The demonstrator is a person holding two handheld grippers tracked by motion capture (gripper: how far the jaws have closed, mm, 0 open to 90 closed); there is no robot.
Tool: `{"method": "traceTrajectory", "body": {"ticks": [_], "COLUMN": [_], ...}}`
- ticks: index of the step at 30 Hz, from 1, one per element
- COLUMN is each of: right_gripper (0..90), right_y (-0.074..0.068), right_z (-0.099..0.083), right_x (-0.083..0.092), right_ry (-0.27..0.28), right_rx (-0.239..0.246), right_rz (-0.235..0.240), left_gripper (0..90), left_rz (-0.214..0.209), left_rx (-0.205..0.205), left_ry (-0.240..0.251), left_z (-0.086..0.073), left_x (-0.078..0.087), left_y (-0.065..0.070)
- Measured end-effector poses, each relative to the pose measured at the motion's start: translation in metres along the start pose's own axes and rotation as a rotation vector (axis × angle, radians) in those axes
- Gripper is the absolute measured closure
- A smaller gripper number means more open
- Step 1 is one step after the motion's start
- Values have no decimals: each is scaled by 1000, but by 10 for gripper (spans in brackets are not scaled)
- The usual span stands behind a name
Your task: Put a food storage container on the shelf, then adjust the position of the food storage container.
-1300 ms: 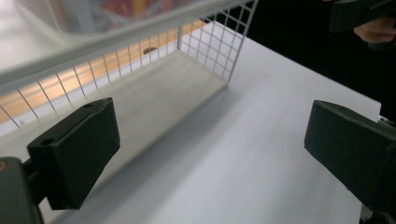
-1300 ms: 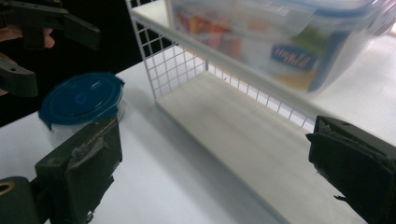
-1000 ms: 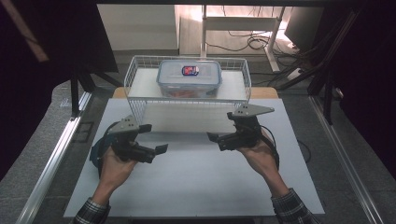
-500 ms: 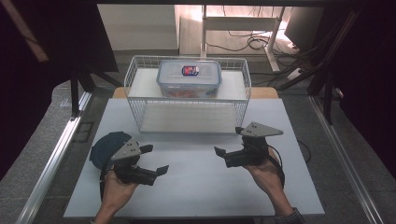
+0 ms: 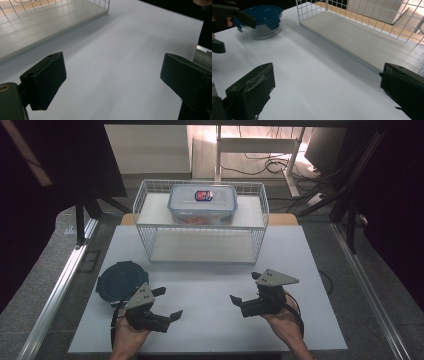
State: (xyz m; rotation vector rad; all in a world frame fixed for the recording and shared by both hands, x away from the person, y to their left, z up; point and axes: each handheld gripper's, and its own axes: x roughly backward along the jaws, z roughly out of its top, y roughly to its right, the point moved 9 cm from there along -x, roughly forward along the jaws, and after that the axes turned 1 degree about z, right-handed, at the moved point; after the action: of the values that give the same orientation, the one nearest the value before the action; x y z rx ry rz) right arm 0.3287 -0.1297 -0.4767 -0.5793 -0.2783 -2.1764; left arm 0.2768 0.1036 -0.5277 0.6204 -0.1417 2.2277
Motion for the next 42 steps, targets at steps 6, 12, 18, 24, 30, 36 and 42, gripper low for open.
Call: {"method": "traceTrajectory", "body": {"ticks": [6,12,18,24,30,36,42], "right_gripper": [0,0,0,0,0,4,8], "right_y": [-10,-16,-15,-10,-7,-7,-7], "right_z": [-25,-51,-61,-63,-65,-68,-71], "right_x": [-1,-3,-7,-9,-10,-13,-16], "right_ry": [1,-41,-66,-74,-84,-102,-117], "right_rx": [11,-3,-7,-12,-22,-9,-4], "right_rz": [15,26,23,13,7,-1,1], "left_gripper": [61,61,59,91,372,718,898], "left_rz": [20,30,15,28,109,232,341], "left_rx": [-2,5,31,60,114,188,244], "left_ry": [-34,-71,-120,-107,-85,-112,-112], "left_z": [-18,-31,-35,-21,-2,0,-6], "left_x": [-6,-8,-12,-9,11,25,44], "left_y": [2,1,2,-9,-57,-113,-167]}}
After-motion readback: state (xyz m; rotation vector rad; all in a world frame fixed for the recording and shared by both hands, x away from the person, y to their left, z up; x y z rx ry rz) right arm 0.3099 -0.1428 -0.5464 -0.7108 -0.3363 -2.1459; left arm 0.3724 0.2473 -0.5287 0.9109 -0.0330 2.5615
